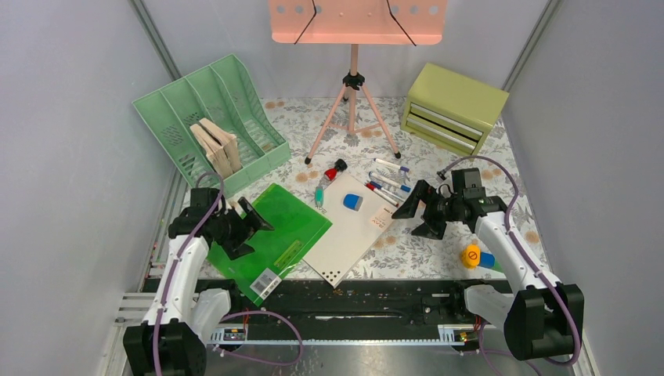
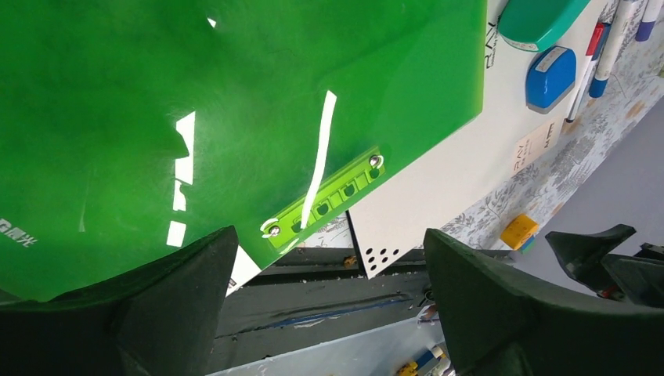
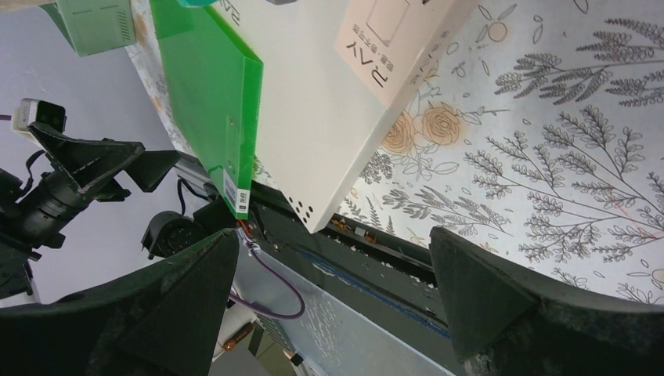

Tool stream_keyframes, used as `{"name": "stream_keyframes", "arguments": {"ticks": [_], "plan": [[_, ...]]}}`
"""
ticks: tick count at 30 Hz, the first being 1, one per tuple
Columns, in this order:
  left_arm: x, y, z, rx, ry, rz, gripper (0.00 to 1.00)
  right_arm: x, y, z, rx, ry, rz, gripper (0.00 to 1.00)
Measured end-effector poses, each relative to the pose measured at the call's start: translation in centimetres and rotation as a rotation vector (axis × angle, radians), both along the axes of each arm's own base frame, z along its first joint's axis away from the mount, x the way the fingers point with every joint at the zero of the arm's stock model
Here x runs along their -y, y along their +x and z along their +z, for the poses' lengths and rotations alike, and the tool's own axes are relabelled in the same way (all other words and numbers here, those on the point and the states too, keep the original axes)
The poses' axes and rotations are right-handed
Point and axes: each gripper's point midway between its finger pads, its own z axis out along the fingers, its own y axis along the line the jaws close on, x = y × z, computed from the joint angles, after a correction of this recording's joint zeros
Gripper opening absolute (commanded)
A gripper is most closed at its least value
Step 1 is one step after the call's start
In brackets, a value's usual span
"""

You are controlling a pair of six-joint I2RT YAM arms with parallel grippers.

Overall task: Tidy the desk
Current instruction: Pick up the folder from the center of the board.

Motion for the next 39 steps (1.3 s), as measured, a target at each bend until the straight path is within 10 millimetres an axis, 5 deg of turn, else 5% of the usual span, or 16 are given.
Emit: {"name": "stream_keyframes", "arguments": {"ticks": [26,39], "plan": [[5.2,-0.5,-0.9,-0.073,0.013,-0.217,0.98,-1.3,-0.6,-1.8,-0.094,0.050,0.033,0.98],[-0.3,4.2,-0.6,-0.095,0.445,-0.351,0.84,-4.5,0.3,-0.8,-0.096,0.107,0.082,0.99]]}}
